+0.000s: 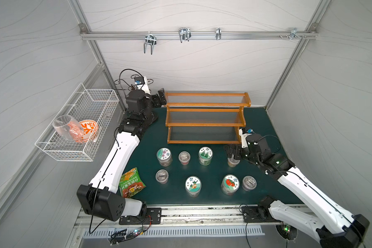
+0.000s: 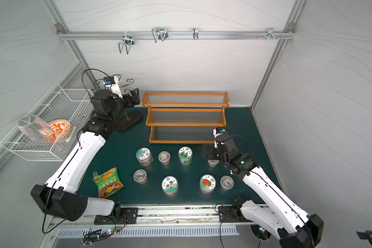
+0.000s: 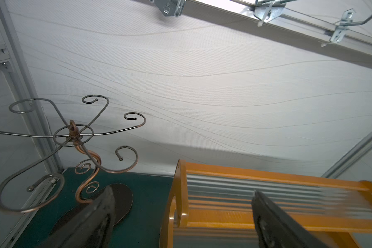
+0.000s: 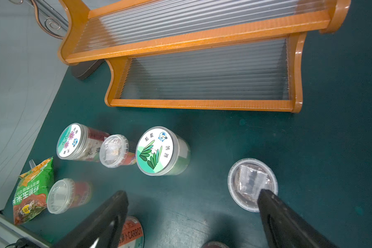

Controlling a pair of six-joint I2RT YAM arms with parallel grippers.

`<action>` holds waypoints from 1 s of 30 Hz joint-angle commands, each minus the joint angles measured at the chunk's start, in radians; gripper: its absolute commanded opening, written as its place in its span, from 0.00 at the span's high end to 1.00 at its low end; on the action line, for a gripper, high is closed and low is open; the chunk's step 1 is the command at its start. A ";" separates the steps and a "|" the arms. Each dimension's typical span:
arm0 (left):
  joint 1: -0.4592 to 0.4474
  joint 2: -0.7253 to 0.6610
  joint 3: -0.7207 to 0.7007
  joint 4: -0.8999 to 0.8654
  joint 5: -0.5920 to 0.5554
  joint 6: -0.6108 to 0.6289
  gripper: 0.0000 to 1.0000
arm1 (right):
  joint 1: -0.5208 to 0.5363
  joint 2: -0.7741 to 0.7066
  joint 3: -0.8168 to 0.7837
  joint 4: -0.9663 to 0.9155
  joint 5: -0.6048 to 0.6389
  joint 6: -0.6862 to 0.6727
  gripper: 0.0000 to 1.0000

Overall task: Place the seed container on the shelf
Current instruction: Pick up the seed jar at the center of the board.

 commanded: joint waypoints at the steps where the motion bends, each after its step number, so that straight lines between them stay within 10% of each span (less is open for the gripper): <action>1: 0.002 -0.065 0.008 -0.085 0.085 -0.047 0.00 | -0.053 0.037 0.051 -0.115 -0.042 -0.027 0.01; 30: -0.260 -0.388 -0.449 -0.179 0.094 -0.148 0.00 | -0.171 0.454 0.055 -0.160 -0.058 -0.060 0.01</action>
